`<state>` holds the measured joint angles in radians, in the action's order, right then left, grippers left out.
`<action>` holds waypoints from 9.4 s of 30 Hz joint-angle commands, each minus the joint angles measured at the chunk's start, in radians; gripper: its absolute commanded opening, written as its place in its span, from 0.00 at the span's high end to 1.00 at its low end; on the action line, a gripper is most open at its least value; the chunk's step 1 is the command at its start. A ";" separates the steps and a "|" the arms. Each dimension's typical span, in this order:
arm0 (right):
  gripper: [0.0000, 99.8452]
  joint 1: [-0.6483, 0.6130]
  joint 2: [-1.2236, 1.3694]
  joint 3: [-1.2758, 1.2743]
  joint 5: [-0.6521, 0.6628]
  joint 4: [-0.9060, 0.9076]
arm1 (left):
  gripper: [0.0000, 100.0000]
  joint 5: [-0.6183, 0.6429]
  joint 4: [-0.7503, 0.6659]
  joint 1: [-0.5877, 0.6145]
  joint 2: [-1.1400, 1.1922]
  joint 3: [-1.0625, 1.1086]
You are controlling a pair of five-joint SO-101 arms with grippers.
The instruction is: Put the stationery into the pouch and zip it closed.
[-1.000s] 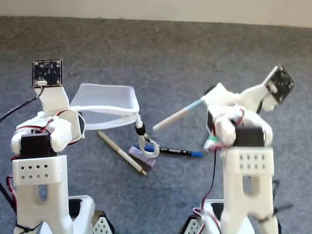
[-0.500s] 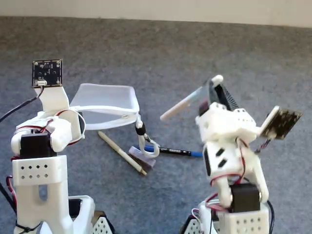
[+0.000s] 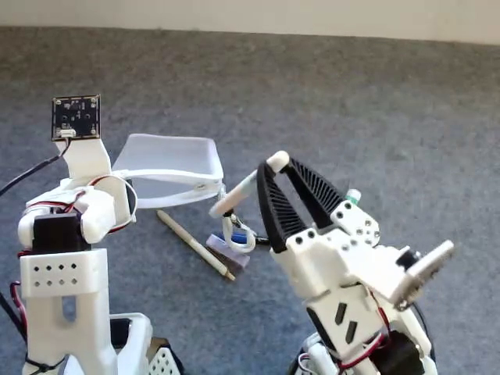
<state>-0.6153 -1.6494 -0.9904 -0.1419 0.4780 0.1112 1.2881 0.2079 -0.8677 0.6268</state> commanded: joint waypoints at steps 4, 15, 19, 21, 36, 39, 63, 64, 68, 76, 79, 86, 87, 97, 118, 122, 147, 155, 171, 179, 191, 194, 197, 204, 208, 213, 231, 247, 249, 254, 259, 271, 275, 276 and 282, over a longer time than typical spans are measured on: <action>1.00 -0.077 -0.004 0.008 0.015 -0.180 | 0.99 -0.005 -0.002 0.012 -0.030 -0.036; 1.00 -0.194 0.128 -0.002 0.017 -0.392 | 0.99 -0.005 -0.003 0.012 -0.030 -0.036; 1.00 -0.194 0.257 -0.002 0.017 -0.499 | 0.99 -0.005 -0.003 0.012 -0.030 -0.036; 1.00 -0.194 0.311 -0.004 0.017 -0.526 | 0.99 -0.005 -0.003 0.012 -0.030 -0.036; 1.00 -0.197 0.503 -0.005 0.184 -0.530 | 0.99 -0.005 -0.003 0.012 -0.030 -0.036; 1.00 -0.197 0.539 -0.005 0.186 -0.530 | 0.99 -0.005 -0.003 0.012 -0.030 -0.036; 1.00 -0.323 0.638 -0.170 0.420 -0.510 | 0.99 -0.005 -0.005 0.012 -0.028 -0.036; 1.00 -0.323 0.638 -0.173 0.420 -0.484 | 0.99 -0.005 -0.005 0.012 -0.028 -0.036; 1.00 -0.325 0.638 -0.173 0.422 -0.404 | 0.99 -0.005 -0.005 0.012 -0.028 -0.036; 0.93 -0.321 0.638 -0.183 0.422 -0.394 | 0.99 -0.005 -0.005 0.012 -0.028 -0.036; 0.91 -0.321 0.638 -0.177 0.422 -0.344 | 0.99 -0.005 -0.005 0.012 -0.028 -0.036; 0.90 -0.325 0.576 -0.173 0.422 -0.223 | 0.99 -0.005 -0.005 0.012 -0.027 -0.036; 0.90 -0.325 0.549 -0.173 0.422 -0.216 | 0.99 -0.005 -0.005 0.012 -0.027 -0.036; 0.90 -0.320 0.335 -0.173 0.417 -0.065 | 0.99 -0.005 -0.005 0.010 -0.027 -0.036; 0.90 0.079 0.298 0.171 0.417 0.331 | 0.99 -0.005 -0.005 0.010 -0.027 -0.025; 0.90 0.163 0.298 0.174 0.417 0.383 | 0.99 -0.005 -0.005 0.010 -0.027 -0.025; 0.90 0.576 1.067 0.308 0.101 0.420 | 0.99 -0.005 0.000 0.010 -0.027 -0.024; 0.90 0.613 1.299 0.501 0.069 0.567 | 0.99 -0.005 -0.003 0.010 -0.027 -0.024; 0.90 0.667 1.693 0.780 0.023 0.673 | 0.99 -0.006 -0.003 0.010 -0.027 -0.024; 0.81 0.668 1.793 0.839 0.023 0.673 | 0.99 -0.008 -0.003 0.010 -0.027 -0.024; 0.82 0.667 1.891 0.869 0.023 0.664 | 0.99 -0.008 0.000 0.010 -0.027 -0.024; 0.82 0.668 1.957 0.918 0.023 0.671 | 0.99 -0.008 0.000 0.010 -0.027 -0.024; 0.82 0.668 2.017 0.964 0.023 0.673 | 0.99 -0.008 0.002 0.010 -0.027 -0.024; 1.00 0.668 2.037 0.990 0.028 0.673 | 0.99 -0.009 0.002 0.010 -0.027 -0.024; 0.99 0.668 2.035 0.990 0.028 0.674 | 0.99 -0.009 0.000 0.010 -0.027 -0.024; 0.99 0.664 2.032 1.035 0.026 0.760 | 0.99 -0.009 -0.002 0.010 -0.027 -0.024; 0.99 0.575 2.029 1.423 0.031 1.282 | 0.99 -0.009 -0.005 0.010 -0.025 -0.024; 0.99 0.521 1.544 1.216 0.031 1.274 | 0.99 -0.009 -0.005 0.010 -0.025 -0.024; 0.99 0.486 1.500 1.185 0.032 1.274 | 0.99 -0.009 -0.005 0.010 -0.025 -0.024; 0.99 0.374 1.412 1.136 0.032 1.274 | 0.99 -0.009 -0.005 0.010 -0.025 -0.024; 0.99 0.302 1.299 1.069 0.025 1.234 | 0.99 -0.009 -0.020 0.010 -0.031 -0.001; 0.99 0.154 0.992 0.872 0.023 1.038 | 0.99 -0.009 -0.020 0.005 -0.033 -0.008; 0.99 0.111 0.909 0.802 0.023 0.903 | 0.99 -0.006 -0.014 0.005 -0.030 -0.061; 0.99 0.102 0.889 0.783 0.023 0.868 | 0.99 -0.005 -0.012 0.005 -0.030 -0.073; 0.99 0.022 0.751 0.657 0.023 0.680 | 0.99 -0.005 -0.011 0.005 -0.025 -0.113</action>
<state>-0.5493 -0.8209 -0.3092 -0.1097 1.2559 0.1112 1.2881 0.2156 -0.8677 0.5900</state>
